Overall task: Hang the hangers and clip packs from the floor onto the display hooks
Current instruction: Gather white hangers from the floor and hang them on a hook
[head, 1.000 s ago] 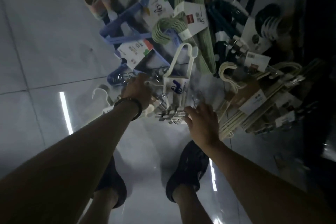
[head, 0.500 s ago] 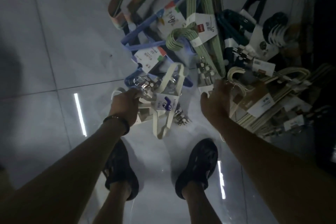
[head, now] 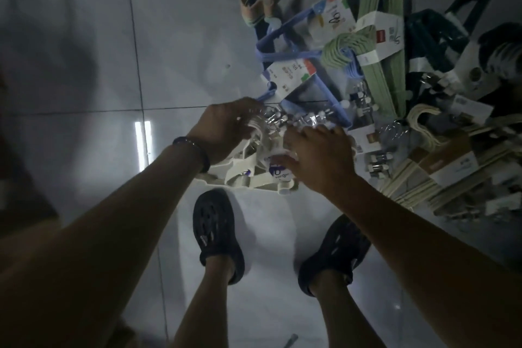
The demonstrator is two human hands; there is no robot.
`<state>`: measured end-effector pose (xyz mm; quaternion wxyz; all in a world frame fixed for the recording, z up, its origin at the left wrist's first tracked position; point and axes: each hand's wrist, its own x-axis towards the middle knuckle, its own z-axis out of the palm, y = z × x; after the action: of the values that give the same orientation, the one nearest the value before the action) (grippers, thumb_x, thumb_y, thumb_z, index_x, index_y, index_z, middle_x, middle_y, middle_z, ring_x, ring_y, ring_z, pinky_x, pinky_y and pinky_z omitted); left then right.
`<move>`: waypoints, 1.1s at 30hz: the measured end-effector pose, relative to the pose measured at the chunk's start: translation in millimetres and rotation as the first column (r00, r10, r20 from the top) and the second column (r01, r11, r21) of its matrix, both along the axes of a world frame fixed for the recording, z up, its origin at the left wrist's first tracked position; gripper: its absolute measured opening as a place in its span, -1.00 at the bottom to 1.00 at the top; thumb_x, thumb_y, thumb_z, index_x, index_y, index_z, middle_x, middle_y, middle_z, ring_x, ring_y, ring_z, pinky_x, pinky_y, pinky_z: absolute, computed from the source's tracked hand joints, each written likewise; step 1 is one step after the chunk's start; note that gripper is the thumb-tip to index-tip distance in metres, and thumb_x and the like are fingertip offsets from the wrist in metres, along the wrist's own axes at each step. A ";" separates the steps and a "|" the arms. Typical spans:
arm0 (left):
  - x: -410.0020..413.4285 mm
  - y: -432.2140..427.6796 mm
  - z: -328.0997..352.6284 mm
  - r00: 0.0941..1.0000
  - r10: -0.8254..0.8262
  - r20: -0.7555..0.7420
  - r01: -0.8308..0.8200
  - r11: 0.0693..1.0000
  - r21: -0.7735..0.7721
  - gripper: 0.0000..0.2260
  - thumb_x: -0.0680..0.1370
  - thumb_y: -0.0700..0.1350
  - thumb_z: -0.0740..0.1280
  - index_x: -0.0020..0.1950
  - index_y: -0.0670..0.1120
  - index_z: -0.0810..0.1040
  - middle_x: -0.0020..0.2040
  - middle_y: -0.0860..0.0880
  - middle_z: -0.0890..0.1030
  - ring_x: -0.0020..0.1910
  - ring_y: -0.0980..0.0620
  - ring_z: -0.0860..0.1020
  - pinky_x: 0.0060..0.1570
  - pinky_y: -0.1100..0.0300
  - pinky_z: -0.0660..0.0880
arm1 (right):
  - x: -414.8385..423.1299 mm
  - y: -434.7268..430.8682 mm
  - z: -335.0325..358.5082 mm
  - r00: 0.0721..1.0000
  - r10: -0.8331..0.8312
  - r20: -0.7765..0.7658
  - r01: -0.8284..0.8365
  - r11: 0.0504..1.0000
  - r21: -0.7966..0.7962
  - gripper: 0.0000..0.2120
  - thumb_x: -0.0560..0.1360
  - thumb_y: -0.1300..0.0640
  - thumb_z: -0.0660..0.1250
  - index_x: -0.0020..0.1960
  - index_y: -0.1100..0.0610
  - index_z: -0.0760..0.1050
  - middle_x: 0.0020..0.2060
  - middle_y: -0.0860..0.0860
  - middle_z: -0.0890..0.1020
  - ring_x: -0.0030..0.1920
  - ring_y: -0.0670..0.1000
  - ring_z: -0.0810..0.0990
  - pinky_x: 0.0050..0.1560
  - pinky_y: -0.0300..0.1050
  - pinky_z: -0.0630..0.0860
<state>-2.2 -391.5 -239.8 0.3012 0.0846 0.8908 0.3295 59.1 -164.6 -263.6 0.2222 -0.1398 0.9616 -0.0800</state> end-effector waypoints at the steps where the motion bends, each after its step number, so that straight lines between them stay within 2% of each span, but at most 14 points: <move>1: 5.0 -3.8 -0.1 0.995 0.094 0.043 -0.094 0.995 0.013 -0.53 0.57 -0.05 0.50 0.47 0.09 0.48 0.18 0.03 0.66 -0.07 0.03 0.70 0.04 0.04 0.66 | 0.4 -0.3 3.9 0.998 -0.053 0.030 0.054 0.999 -0.006 -0.44 0.55 -0.44 0.23 0.26 -0.02 0.54 0.07 0.04 0.72 0.10 0.14 0.68 0.16 0.09 0.49; 2: 10.2 -7.8 -2.0 0.977 0.193 0.095 -0.195 0.981 0.007 -0.43 0.55 0.10 0.51 0.51 0.10 0.41 0.23 0.05 0.61 -0.04 0.04 0.69 0.04 0.07 0.65 | 3.0 3.5 2.4 0.988 -0.137 0.068 0.139 0.990 -0.026 -0.47 0.57 -0.41 0.22 0.27 -0.03 0.53 0.05 0.03 0.71 0.06 0.12 0.69 0.08 0.04 0.49; 4: 23.4 -19.3 -12.1 0.931 0.327 0.164 -0.316 0.945 -0.087 -0.41 0.57 0.26 0.40 0.51 0.02 0.41 0.32 -0.02 0.59 0.10 -0.03 0.67 0.15 0.01 0.61 | 8.0 18.5 -4.1 0.922 -0.353 0.162 0.369 0.926 -0.081 -0.57 0.58 -0.38 0.24 0.20 -0.07 0.52 -0.04 0.01 0.70 -0.06 0.10 0.68 -0.07 -0.05 0.51; 6: 39.7 -33.1 -22.7 0.913 0.344 0.217 -0.301 0.930 -0.209 -0.44 0.61 0.30 0.28 0.47 -0.04 0.45 0.35 -0.10 0.59 0.25 -0.09 0.61 0.26 -0.05 0.55 | 6.8 34.2 -9.7 0.812 -0.517 0.272 0.559 0.822 -0.107 -0.61 0.57 -0.41 0.23 0.05 -0.09 0.50 -0.15 -0.05 0.67 -0.14 0.07 0.64 -0.14 -0.06 0.54; 8: 54.3 -41.6 -28.4 0.919 0.291 0.266 -0.233 0.946 -0.227 -0.41 0.59 0.31 0.31 0.49 -0.01 0.43 0.41 -0.10 0.53 0.35 -0.09 0.53 0.33 -0.07 0.51 | 4.7 40.5 -15.2 0.752 -0.546 0.369 0.621 0.774 -0.121 -0.63 0.58 -0.39 0.24 -0.04 -0.09 0.49 -0.21 -0.14 0.62 -0.17 0.01 0.62 -0.12 -0.06 0.52; 11: 64.1 -46.2 -35.6 0.946 0.165 0.278 -0.115 0.976 -0.187 -0.27 0.49 0.28 0.49 0.57 0.06 0.34 0.52 -0.06 0.40 0.47 -0.10 0.41 0.43 -0.08 0.43 | 10.9 24.2 -25.6 0.755 -0.391 0.526 0.562 0.800 -0.212 -0.67 0.62 -0.30 0.28 -0.02 -0.04 0.54 -0.21 -0.16 0.63 -0.19 -0.11 0.62 -0.15 -0.09 0.49; 14: 73.3 -52.0 -55.0 0.911 0.131 0.391 -0.047 0.975 -0.215 -0.17 0.41 0.22 0.59 0.59 0.10 0.30 0.54 -0.02 0.39 0.46 -0.11 0.41 0.40 -0.13 0.47 | 20.7 -8.6 -44.2 0.731 -0.248 0.636 0.518 0.808 -0.281 -0.69 0.63 -0.27 0.27 -0.02 -0.03 0.54 -0.18 -0.09 0.66 -0.17 -0.08 0.65 -0.16 -0.08 0.52; 18: 90.8 -60.8 -96.9 0.898 0.143 0.415 0.015 0.936 -0.353 -0.44 0.49 0.02 0.54 0.45 0.07 0.45 0.35 -0.08 0.55 0.25 -0.14 0.58 0.25 -0.12 0.58 | 40.8 -52.4 -88.7 0.746 -0.256 0.614 0.492 0.834 -0.250 -0.77 0.65 -0.16 0.31 0.02 -0.01 0.60 -0.11 -0.02 0.59 -0.08 0.03 0.61 -0.06 -0.06 0.49; 20: 97.9 -61.1 -114.6 0.927 0.103 0.360 0.072 0.894 -0.441 -0.51 0.53 -0.07 0.45 0.44 0.04 0.44 0.32 -0.13 0.48 0.26 -0.21 0.53 0.24 -0.15 0.57 | 54.9 -67.2 -115.5 0.790 -0.339 0.511 0.454 0.884 -0.115 -0.67 0.60 -0.23 0.34 0.13 0.01 0.62 0.10 0.16 0.47 0.12 0.21 0.53 0.11 0.08 0.55; 23: 101.5 -59.5 -136.6 0.975 0.029 0.221 0.090 0.855 -0.511 -0.39 0.48 -0.13 0.49 0.49 -0.03 0.35 0.40 -0.15 0.36 0.35 -0.26 0.41 0.23 -0.16 0.55 | 63.7 -83.6 -126.7 0.786 -0.345 0.513 0.440 0.895 -0.072 -0.39 0.59 -0.27 0.32 0.42 0.15 0.42 0.38 0.30 0.37 0.27 0.31 0.49 0.22 0.18 0.53; 27: 104.4 -55.8 -158.5 0.948 -0.128 0.290 0.263 0.831 -0.490 -0.28 0.50 -0.03 0.43 0.62 0.03 0.23 0.44 -0.07 0.44 0.37 -0.19 0.43 0.34 -0.11 0.44 | 67.0 -85.7 -145.7 0.816 -0.281 0.505 0.370 0.925 -0.083 -0.34 0.60 -0.32 0.28 0.45 0.17 0.40 0.35 0.21 0.50 0.31 0.19 0.52 0.15 -0.04 0.37; 30: 100.2 -53.5 -167.5 0.943 -0.168 0.285 0.301 0.798 -0.523 -0.31 0.51 -0.03 0.42 0.61 0.05 0.25 0.44 -0.08 0.45 0.35 -0.21 0.45 0.32 -0.12 0.41 | 60.0 -82.8 -150.5 0.806 -0.232 0.544 0.329 0.940 -0.087 -0.11 0.41 -0.51 0.35 0.51 0.07 0.34 0.37 0.14 0.54 0.36 0.19 0.52 0.28 0.07 0.46; 32: 94.3 -51.9 -164.8 0.918 -0.246 0.312 0.384 0.750 -0.538 -0.41 0.53 0.05 0.41 0.54 0.03 0.33 0.42 -0.09 0.45 0.36 -0.22 0.43 0.30 -0.10 0.38 | 56.2 -80.4 -144.8 0.807 -0.153 0.570 0.256 0.961 -0.104 0.03 0.32 -0.47 0.48 0.57 0.06 0.24 0.44 0.14 0.49 0.40 0.21 0.50 0.33 0.08 0.46; 33: 93.0 -51.6 -160.3 0.901 -0.303 0.312 0.430 0.723 -0.541 -0.45 0.54 0.07 0.39 0.51 0.05 0.38 0.39 -0.09 0.46 0.34 -0.22 0.43 0.30 -0.09 0.38 | 55.8 -79.7 -139.3 0.806 -0.121 0.579 0.231 0.966 -0.118 -0.02 0.33 -0.42 0.52 0.55 0.05 0.28 0.40 0.11 0.53 0.36 0.19 0.53 0.25 0.01 0.46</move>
<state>90.8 -443.1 -400.1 0.4600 0.1268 0.8784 -0.0276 114.9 -244.3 -402.9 0.4757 -0.0393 0.8491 -0.2262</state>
